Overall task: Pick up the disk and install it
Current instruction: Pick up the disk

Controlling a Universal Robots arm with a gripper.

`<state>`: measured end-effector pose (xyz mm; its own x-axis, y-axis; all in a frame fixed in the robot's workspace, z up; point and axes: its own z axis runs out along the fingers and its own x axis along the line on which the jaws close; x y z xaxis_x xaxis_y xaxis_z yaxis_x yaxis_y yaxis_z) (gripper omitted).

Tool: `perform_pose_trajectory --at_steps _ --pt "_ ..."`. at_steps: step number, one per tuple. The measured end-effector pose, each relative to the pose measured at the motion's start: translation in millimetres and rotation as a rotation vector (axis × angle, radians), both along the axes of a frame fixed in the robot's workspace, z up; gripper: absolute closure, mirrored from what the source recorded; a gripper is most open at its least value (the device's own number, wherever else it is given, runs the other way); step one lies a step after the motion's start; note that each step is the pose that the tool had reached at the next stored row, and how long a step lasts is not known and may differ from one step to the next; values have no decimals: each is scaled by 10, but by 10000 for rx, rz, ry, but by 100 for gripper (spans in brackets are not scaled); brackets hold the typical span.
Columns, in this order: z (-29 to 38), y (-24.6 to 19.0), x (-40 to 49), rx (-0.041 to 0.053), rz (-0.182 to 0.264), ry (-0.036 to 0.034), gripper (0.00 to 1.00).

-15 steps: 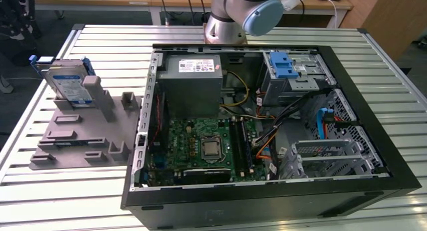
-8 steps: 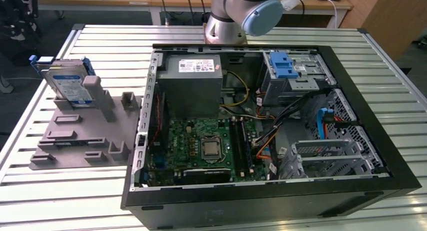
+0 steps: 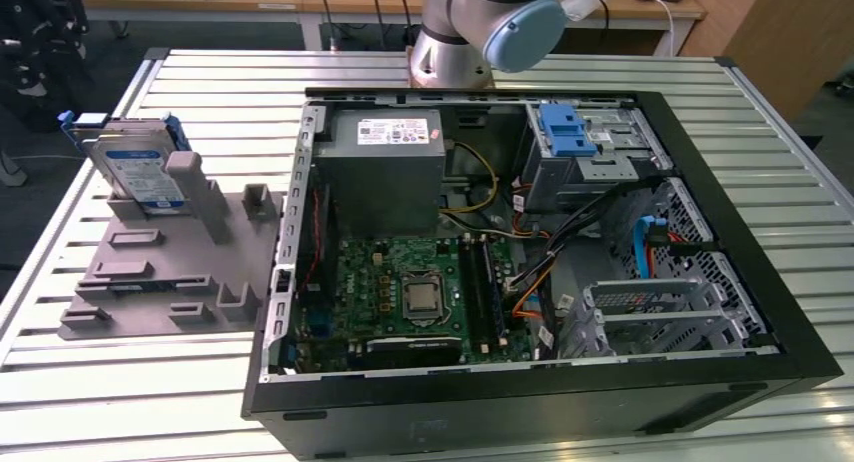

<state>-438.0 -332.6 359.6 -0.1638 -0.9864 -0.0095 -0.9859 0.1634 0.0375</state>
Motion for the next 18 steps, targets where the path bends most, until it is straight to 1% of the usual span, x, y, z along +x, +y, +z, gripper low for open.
perform_pose_trajectory --at_steps 1,6,8,9,14,18 --pt "-14 0 -9 -7 8 -13 47" --pt "-103 2 -25 -17 63 -37 47" --pt "-132 2 -25 -16 385 -37 47" --pt "-140 2 -25 -15 474 -38 47" --pt "-141 2 -25 -19 475 -37 47" --pt "-175 2 -25 -19 486 -50 47"
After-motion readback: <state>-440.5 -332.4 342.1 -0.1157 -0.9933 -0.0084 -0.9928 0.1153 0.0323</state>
